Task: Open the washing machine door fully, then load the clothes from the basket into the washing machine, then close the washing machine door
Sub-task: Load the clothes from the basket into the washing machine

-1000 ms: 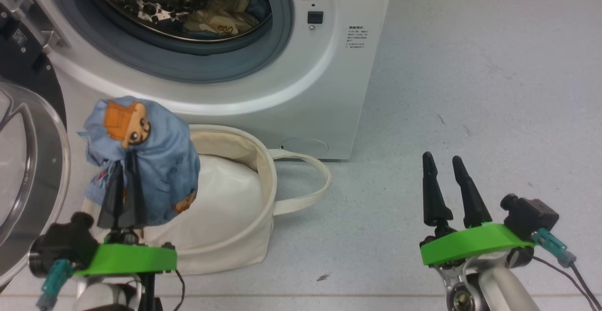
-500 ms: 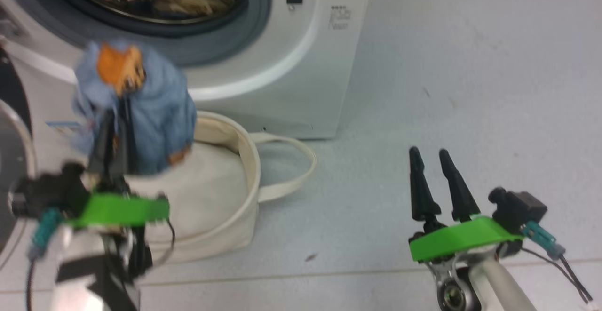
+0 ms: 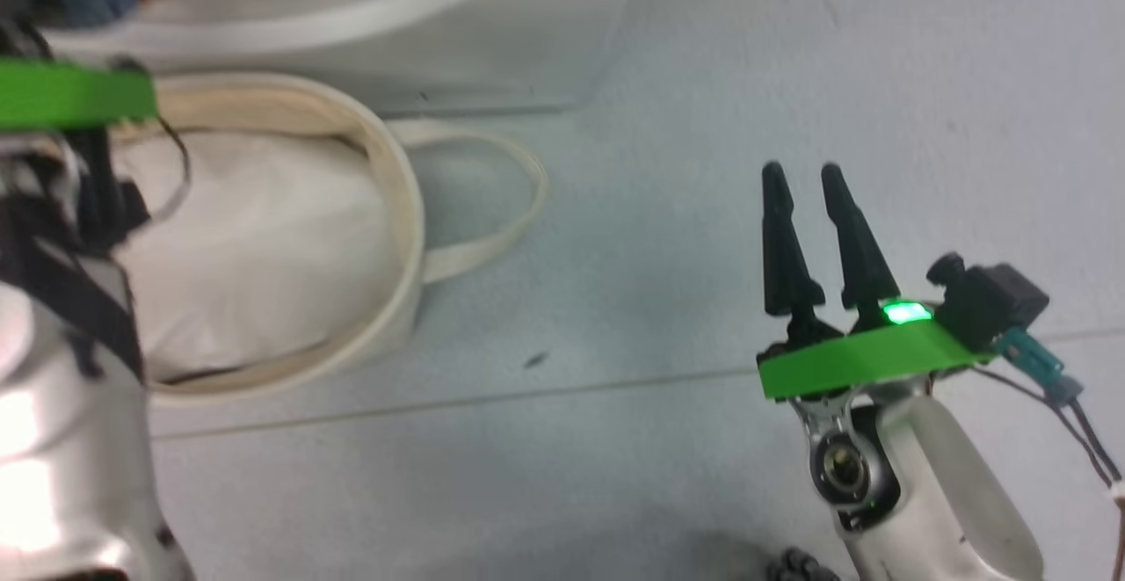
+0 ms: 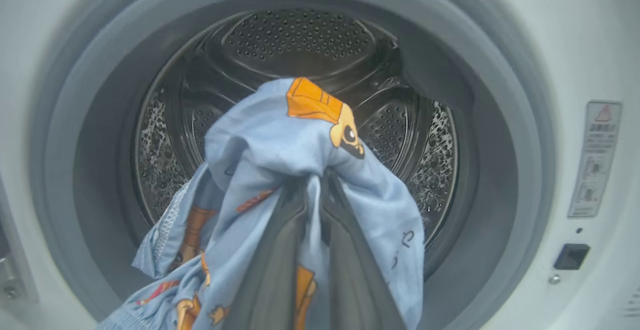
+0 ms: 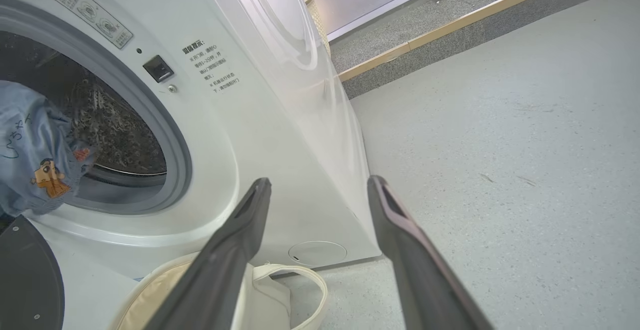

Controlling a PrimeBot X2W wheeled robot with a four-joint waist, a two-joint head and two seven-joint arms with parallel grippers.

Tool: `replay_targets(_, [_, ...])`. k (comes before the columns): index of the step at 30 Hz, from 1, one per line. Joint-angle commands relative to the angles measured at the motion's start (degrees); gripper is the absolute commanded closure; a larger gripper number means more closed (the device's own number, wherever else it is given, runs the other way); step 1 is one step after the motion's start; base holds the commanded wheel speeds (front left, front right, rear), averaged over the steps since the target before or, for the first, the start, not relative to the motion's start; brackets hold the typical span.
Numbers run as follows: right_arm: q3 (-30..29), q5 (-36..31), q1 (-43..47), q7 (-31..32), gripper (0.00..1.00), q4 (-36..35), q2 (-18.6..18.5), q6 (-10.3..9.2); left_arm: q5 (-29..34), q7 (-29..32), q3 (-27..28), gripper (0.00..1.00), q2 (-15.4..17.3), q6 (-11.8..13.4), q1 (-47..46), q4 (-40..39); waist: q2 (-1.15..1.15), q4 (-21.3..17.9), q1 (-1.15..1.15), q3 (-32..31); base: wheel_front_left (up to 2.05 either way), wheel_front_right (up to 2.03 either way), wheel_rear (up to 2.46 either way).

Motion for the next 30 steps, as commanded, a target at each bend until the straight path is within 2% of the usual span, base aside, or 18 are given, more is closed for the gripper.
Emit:
replay_targets(1, [1.59, 0.45, -0.91, -0.70, 0.00, -2.09, 0.16, 0.01, 0.09, -0.26, 1.42, 1.00, 3.32, -0.49, -2.34, -0.53, 0.00, -2.91, -0.02, 5.26, 0.00, 0.00, 0.00])
replay_targets(7, [2.86, 3.47, -2.44, -0.70, 0.00, -3.72, 0.16, 0.01, 1.33, -0.26, 1.16, 1.00, 7.30, -1.21, -13.12, 5.59, 0.00, -5.91, -0.02, 10.80, 0.00, 0.00, 0.00])
replay_targets(13, [5.00, 1.89, -2.74, -0.70, 0.00, -3.65, 0.16, 0.01, 2.08, -0.26, 1.47, 1.00, 10.77, -1.27, -21.67, 10.10, 0.00, -8.87, -0.02, 13.73, 0.00, 0.00, 0.00])
replay_targets(17, [4.51, 1.96, -3.05, -0.70, 0.00, -5.96, 0.16, 0.01, 3.25, -0.26, 1.17, 1.00, 14.03, -1.18, -27.37, 13.35, 0.00, -10.90, -0.02, 15.93, 0.00, 0.00, 0.00])
replay_targets(21, [4.32, 2.11, -2.91, -0.70, 0.00, -6.66, 0.16, 0.01, 4.32, -0.26, 0.50, 1.00, 15.57, -0.55, -30.20, 14.82, 0.00, -11.68, -0.02, 17.00, 0.00, 0.00, 0.00])
replay_targets(23, [3.76, 1.60, -2.76, -0.70, 0.00, -6.43, 0.16, 0.01, 5.28, -0.26, -0.43, 0.00, 16.19, 0.56, -31.68, 16.33, 0.00, -11.78, -0.02, 17.53, 0.00, 0.00, 0.00])
replay_targets(30, [3.18, 1.29, -3.23, -0.70, 0.00, -6.37, 0.16, 0.01, 4.44, -0.26, -1.27, 0.00, 14.92, 1.21, -28.73, 15.14, 0.00, -10.29, -0.02, 15.96, 0.00, 0.00, 0.00])
